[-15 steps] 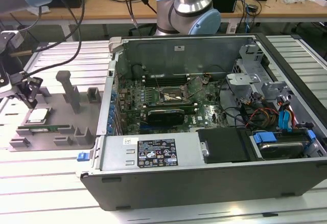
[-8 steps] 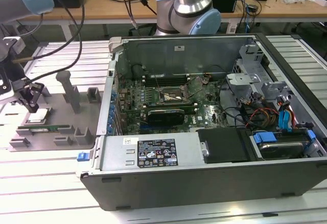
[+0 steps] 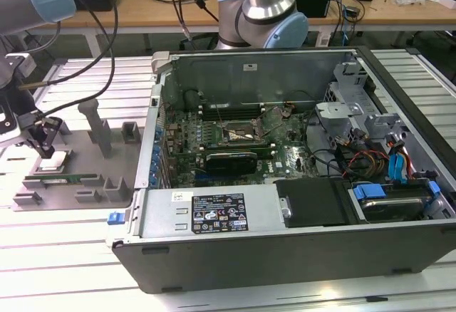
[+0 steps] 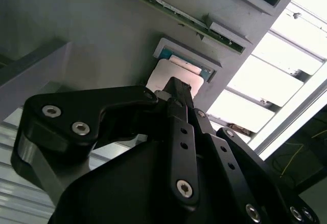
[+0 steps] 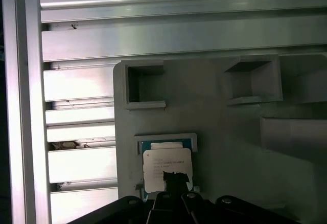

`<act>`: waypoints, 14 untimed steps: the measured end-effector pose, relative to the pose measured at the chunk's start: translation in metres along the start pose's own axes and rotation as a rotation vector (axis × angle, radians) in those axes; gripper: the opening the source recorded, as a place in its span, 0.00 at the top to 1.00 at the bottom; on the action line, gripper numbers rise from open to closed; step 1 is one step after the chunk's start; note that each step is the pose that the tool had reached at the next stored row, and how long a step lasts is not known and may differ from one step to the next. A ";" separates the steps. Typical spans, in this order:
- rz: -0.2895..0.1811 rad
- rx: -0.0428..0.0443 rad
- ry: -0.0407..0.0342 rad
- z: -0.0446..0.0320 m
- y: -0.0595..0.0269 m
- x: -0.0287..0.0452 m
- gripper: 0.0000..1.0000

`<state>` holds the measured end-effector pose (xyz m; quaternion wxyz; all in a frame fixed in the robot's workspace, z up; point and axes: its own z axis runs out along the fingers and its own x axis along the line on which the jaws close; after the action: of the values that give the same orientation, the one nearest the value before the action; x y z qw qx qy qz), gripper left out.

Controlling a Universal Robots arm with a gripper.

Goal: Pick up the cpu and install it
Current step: 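Pick up the cpu and move it towards the insertion slot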

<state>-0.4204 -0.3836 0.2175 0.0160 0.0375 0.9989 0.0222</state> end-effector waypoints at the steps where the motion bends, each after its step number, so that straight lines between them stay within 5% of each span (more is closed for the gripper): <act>1: 0.000 0.0000 0.0000 0.0000 0.0000 0.0000 0.89; 3: 0.000 0.0000 0.0000 0.0000 0.0000 0.0000 0.83; 7: 0.000 0.0000 0.0000 0.0001 0.0000 0.0000 0.52; 14: 0.000 -0.0002 -0.0003 0.0035 -0.0001 0.0001 0.28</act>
<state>-0.4204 -0.3835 0.2141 0.0162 0.0375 0.9989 0.0223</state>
